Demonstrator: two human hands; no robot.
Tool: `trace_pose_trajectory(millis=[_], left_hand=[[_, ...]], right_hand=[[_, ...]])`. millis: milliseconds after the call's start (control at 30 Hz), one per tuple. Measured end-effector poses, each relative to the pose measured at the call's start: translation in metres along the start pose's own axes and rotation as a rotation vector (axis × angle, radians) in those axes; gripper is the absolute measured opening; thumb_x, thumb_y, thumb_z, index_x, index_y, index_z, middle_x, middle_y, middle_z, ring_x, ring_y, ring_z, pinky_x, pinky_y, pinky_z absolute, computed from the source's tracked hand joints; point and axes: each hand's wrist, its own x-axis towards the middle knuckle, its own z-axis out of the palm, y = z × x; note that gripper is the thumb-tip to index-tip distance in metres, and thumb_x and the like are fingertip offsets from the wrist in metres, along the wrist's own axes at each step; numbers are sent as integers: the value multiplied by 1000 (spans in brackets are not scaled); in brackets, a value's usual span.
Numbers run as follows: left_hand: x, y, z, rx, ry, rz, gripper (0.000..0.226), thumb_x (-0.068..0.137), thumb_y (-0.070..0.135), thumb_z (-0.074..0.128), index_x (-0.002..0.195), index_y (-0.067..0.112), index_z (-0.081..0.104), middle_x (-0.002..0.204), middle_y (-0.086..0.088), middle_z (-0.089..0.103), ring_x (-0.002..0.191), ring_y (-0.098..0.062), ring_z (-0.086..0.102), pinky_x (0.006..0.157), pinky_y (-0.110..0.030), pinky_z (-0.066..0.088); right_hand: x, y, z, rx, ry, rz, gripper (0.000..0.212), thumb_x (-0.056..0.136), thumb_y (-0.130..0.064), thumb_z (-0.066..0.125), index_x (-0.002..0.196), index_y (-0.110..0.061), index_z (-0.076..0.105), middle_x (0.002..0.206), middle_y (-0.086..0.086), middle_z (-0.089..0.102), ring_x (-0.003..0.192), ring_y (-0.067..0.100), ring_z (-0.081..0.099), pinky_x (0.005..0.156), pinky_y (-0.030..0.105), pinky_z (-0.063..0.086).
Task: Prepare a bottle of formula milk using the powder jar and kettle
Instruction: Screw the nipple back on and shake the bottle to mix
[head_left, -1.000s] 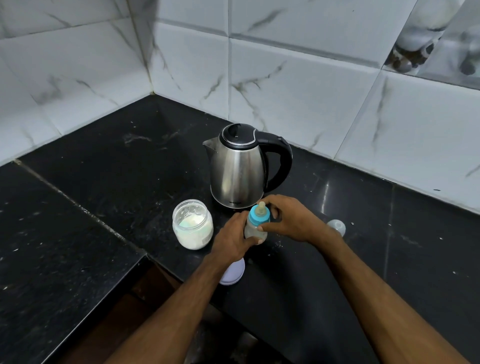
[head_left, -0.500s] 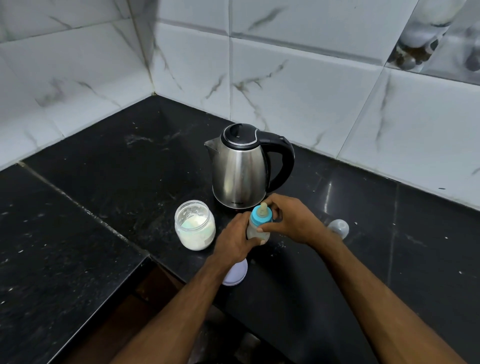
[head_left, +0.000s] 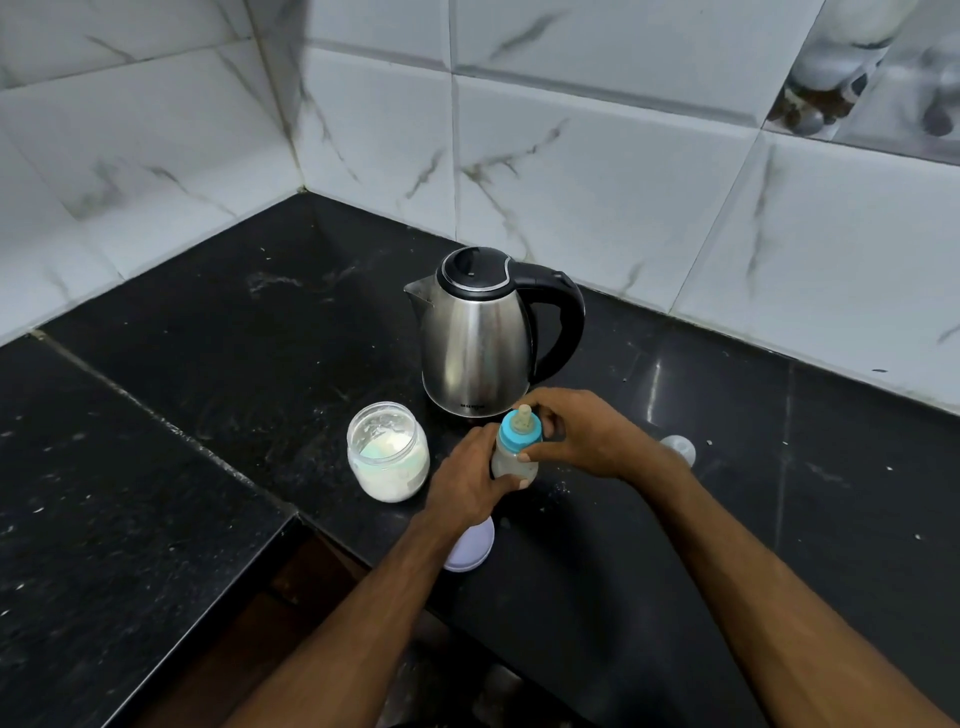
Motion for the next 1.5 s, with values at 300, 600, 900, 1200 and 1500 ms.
trace_pose_trajectory(millis=[300,600,900,1200,1500], left_hand=[[0,2,-2,-11,-12,-7,68,73,43,80,133,29,51,127,8,58,115,-10,56,100,-39,49],[1,0,0,0,-14,-21,68,75,34,83,134,27,50,130,6,58,117,-13,57,101,-42,50],[0,1,-1,-12,-13,-4,69,73,40,81,134,28,50,128,7,59,116,-12,57,100,-42,50],[0,1,-1,-10,-17,5,69,76,39,81,136,24,51,130,5,58,118,-11,56,102,-39,49],[-1,1,-2,-6,-17,28,66,77,39,80,135,25,51,127,5,59,115,-11,57,99,-40,50]], right_hand=[[-2,0,2,-69,27,65,78,69,-54,80,133,-29,43,100,-13,54,89,7,53,79,21,46],[3,-3,6,-49,16,62,51,75,-39,81,113,-21,52,103,-14,59,84,-1,53,78,23,46],[2,-4,0,-108,-44,-16,55,78,-35,78,126,-23,53,121,-5,62,108,10,56,97,31,48],[-1,-8,-8,-160,-85,42,79,79,-45,76,144,-27,35,119,-8,58,103,10,55,93,30,48],[-1,-7,4,-211,20,114,60,75,-55,75,119,-25,48,115,-5,64,97,12,61,81,27,51]])
